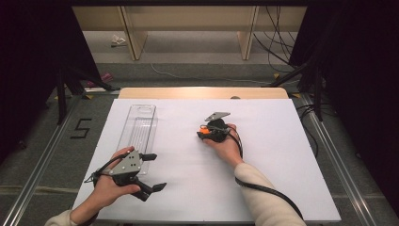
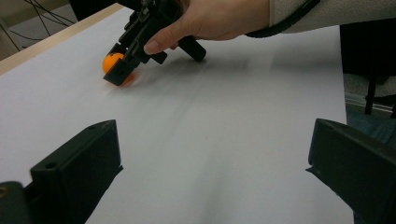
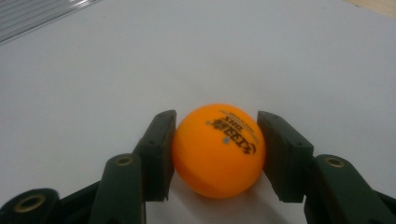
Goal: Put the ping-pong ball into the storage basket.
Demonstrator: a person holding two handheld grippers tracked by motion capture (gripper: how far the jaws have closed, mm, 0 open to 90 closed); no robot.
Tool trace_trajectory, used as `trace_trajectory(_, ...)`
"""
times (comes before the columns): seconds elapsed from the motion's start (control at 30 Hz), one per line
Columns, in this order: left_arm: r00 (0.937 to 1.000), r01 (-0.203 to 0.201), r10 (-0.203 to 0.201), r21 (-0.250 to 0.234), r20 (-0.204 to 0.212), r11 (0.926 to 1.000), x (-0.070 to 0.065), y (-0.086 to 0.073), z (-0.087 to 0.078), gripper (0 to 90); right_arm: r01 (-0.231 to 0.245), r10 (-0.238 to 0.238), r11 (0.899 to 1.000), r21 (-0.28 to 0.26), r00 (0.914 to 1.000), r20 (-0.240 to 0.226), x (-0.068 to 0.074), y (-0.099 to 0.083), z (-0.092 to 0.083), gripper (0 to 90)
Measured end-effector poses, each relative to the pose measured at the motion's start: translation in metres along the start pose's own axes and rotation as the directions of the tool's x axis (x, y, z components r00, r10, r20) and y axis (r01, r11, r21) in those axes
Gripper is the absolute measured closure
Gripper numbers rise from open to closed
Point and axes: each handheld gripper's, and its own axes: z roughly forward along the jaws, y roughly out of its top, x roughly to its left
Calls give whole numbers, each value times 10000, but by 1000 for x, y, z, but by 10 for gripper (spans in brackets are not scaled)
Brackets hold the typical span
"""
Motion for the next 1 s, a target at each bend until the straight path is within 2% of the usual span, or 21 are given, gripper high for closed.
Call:
trace_trajectory(0.43, 10000, -17, 17, 6, -6, 10000, 0, 0, 0, 20, -76, 76, 9997, -251, 10000, 12, 2, 3, -6, 514)
trace_trajectory(1.0, 10000, -15, 15, -6, -20, 10000, 0, 0, -1, 20, 356, -362, 9963, -787, 9993, -66, 14, 9, -29, 514)
